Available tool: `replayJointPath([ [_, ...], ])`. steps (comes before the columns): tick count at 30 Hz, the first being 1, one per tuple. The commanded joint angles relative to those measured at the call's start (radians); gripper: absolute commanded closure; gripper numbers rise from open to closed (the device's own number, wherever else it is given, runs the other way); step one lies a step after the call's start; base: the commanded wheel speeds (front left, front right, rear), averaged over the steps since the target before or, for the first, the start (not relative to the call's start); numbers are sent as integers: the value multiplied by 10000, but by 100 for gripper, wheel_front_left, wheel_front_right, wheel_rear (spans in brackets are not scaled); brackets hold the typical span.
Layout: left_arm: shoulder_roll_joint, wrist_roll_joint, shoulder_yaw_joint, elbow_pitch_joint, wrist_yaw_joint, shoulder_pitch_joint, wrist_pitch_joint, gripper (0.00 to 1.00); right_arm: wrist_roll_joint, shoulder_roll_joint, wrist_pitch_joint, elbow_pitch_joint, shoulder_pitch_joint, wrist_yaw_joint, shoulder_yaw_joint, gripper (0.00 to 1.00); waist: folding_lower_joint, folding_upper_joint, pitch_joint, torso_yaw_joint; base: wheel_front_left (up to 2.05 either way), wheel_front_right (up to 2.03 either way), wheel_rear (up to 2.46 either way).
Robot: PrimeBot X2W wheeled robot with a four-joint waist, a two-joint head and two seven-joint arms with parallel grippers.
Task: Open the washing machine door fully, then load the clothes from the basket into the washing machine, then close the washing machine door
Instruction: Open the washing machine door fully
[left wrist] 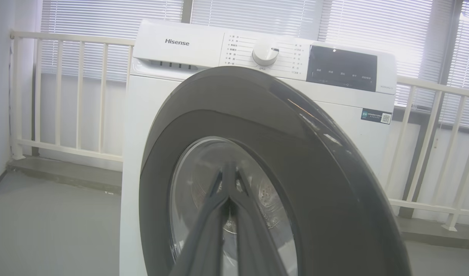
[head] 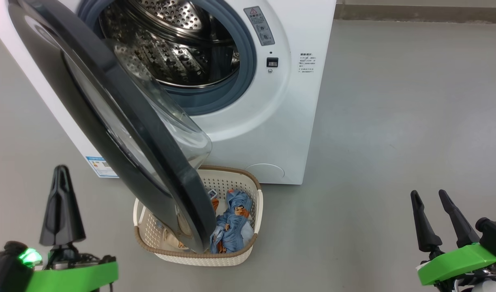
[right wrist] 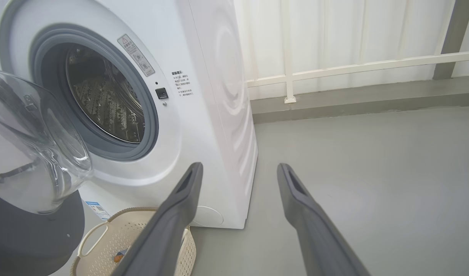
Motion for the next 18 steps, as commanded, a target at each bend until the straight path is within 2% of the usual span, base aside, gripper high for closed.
replayJointPath([
  [1, 73, 134, 190, -468, 58, -421, -53, 100, -197, -146, -122, -275, 7, 58, 138, 0, -1, -1, 17, 2, 0, 0, 0],
  [5, 68, -77, -585, -1426, 369, -540, -53, 100, -224, -138, -122, -300, -16, 58, 33, 0, -1, -1, 88, 18, 0, 0, 0],
  [11, 66, -219, -2580, -2828, 804, -984, 453, 100, -320, -139, -122, -339, -2, 58, -101, 0, -1, -1, 74, 29, 0, 0, 0],
  [14, 66, -372, -3663, -3158, 1101, -1073, 852, 100, -401, -140, -122, -382, 46, 58, -147, 0, -1, -1, 57, -1, 0, 0, 0],
  [18, 65, -902, -4879, -2913, 1360, -1030, 1248, 100, -450, -142, -122, -414, 87, 58, -169, 0, -1, -1, 50, -73, 0, 0, 0],
])
